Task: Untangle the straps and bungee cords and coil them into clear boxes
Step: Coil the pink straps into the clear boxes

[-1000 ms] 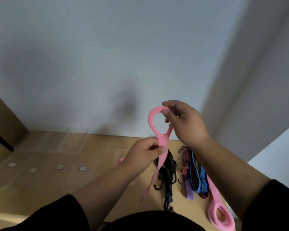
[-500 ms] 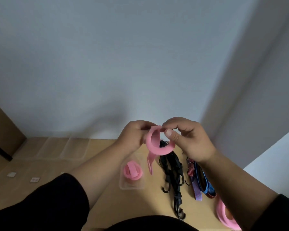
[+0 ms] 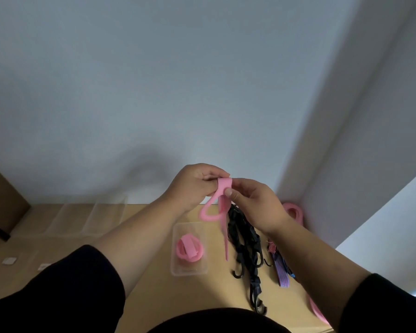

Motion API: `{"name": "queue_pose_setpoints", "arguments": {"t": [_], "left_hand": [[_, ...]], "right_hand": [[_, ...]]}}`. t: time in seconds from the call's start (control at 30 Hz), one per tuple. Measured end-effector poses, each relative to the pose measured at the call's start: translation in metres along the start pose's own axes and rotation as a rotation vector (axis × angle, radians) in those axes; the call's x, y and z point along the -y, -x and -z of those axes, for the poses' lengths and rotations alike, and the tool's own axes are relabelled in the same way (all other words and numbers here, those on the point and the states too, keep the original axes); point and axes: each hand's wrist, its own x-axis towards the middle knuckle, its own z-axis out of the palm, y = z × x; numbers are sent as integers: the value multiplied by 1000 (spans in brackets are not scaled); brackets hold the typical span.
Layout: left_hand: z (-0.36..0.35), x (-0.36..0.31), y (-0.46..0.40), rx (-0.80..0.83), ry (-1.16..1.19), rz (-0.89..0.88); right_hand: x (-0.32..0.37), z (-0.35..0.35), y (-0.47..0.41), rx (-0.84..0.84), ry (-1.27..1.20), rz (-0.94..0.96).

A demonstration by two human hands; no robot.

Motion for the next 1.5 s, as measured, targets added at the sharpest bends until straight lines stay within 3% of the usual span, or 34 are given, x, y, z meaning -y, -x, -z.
{"name": "queue_pose_setpoints", "arguments": {"t": [0.27, 0.47, 0.9, 1.2, 1.5], "left_hand": [[3, 0, -5, -66, -68, -8], [5, 3, -4, -60, 9, 13], [15, 24, -3, 92, 155, 120], [3, 60, 2, 116, -9, 108], [2, 73, -1, 91, 81, 261]], "right_hand": [[3, 1, -3, 39, 12, 39], [2, -3, -8, -8, -7, 61], [1, -7, -21, -65, -136, 99], [10, -10, -35, -43, -141, 105], [15, -8, -44, -40, -162, 153]]}}
